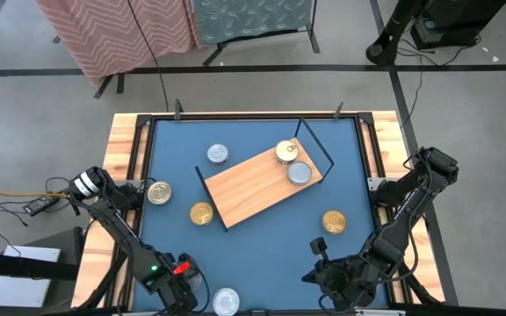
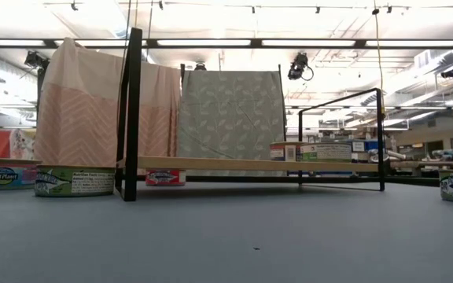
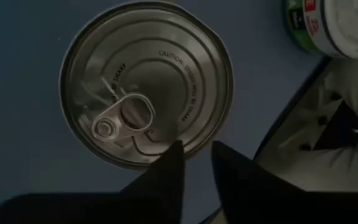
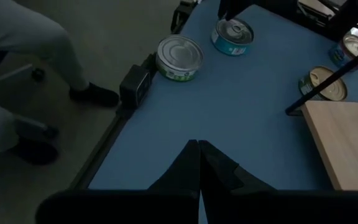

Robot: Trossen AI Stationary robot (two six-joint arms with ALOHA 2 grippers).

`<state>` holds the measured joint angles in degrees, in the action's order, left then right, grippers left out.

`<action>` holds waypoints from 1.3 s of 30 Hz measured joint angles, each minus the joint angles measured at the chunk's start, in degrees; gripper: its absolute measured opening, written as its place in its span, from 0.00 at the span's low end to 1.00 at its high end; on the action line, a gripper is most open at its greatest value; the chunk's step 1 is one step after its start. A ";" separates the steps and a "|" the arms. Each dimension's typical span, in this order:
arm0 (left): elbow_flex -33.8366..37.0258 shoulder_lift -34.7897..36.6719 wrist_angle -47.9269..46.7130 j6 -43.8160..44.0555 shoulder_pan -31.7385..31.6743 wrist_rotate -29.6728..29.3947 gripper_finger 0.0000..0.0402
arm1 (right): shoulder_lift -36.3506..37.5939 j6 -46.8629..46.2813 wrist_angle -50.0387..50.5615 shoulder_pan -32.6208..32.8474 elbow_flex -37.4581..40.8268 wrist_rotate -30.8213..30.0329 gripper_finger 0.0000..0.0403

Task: Stack canned seafood by type on shelf
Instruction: Put the green/blue tuna can on the shelf

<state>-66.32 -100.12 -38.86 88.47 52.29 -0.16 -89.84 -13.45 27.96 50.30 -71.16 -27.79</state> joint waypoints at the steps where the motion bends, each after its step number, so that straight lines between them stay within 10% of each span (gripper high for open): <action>1: 0.00 0.00 -0.15 -0.16 0.01 -0.22 0.14 | 0.02 0.00 -0.15 0.00 0.00 0.00 0.03; 5: 0.00 0.00 -0.40 -1.34 0.19 -0.25 0.02 | 0.02 0.04 -1.33 0.00 0.00 0.50 0.03; 39: -5.40 -6.53 -7.32 -5.17 3.71 -0.32 0.00 | 0.07 0.14 -3.94 1.01 0.00 -0.04 0.03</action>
<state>-71.72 -106.64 -46.18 83.30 56.00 -0.47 -89.78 -13.31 24.03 51.31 -71.16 -27.83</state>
